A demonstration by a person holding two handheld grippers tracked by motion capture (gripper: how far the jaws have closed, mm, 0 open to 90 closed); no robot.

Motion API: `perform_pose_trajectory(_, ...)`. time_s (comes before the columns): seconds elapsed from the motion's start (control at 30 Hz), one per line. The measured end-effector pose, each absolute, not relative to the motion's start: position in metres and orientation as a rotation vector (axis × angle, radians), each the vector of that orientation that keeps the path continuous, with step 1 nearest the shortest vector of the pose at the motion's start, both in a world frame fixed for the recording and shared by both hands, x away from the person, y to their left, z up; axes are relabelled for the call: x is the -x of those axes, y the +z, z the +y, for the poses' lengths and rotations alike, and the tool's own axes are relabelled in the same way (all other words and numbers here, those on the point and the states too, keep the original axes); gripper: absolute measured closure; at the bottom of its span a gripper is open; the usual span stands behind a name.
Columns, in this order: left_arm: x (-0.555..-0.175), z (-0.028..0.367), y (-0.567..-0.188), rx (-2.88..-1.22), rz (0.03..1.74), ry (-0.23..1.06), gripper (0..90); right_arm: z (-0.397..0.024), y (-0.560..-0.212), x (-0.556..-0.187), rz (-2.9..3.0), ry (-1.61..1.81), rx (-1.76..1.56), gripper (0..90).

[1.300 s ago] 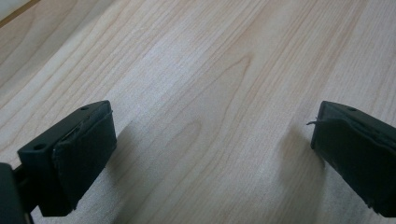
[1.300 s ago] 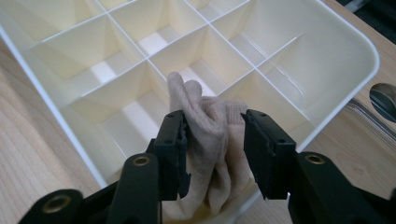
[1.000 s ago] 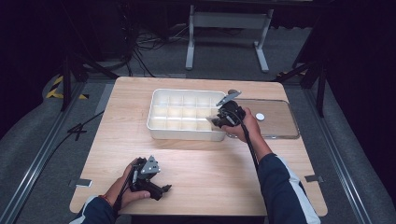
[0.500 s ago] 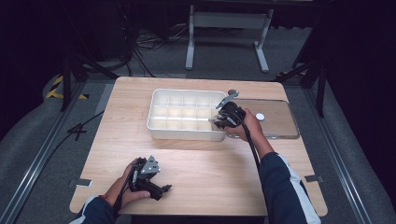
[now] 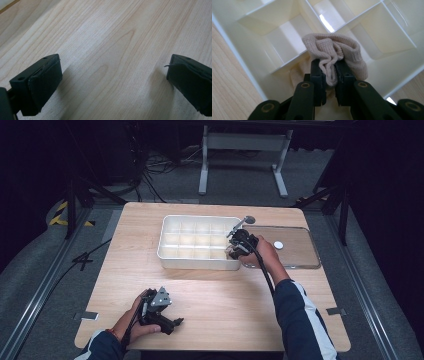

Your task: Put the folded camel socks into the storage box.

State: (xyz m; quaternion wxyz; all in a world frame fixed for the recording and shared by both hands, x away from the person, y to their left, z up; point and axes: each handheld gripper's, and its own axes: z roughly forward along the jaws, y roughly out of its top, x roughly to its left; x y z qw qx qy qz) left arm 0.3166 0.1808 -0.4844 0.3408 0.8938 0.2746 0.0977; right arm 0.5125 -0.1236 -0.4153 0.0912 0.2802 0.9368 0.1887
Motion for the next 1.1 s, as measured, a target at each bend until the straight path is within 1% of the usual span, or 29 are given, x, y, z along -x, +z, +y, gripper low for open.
perform_pose_trajectory(0.03, -0.317, 0.181, -0.484, -2.326, 0.714, 0.255, 0.3, -0.120, -0.416, -0.514, 2.797, 0.512, -0.812, 78.7)
perform_pose_trajectory(0.33, -0.317, 0.181, -0.484, -2.326, 0.714, 0.254, 0.3, -0.115, -0.419, -0.519, 2.819, 0.455, -0.813, 79.0)
perform_pose_trajectory(0.93, -0.317, 0.181, -0.484, -2.328, 0.713, 0.255, 0.3, -0.120, -0.419, -0.511, 2.773, 0.525, -0.789, 77.8)
perform_pose_trajectory(1.1, -0.317, 0.181, -0.484, -2.327, 0.713, 0.255, 0.3, -0.122, -0.417, -0.508, 2.753, 0.551, -0.796, 76.0)
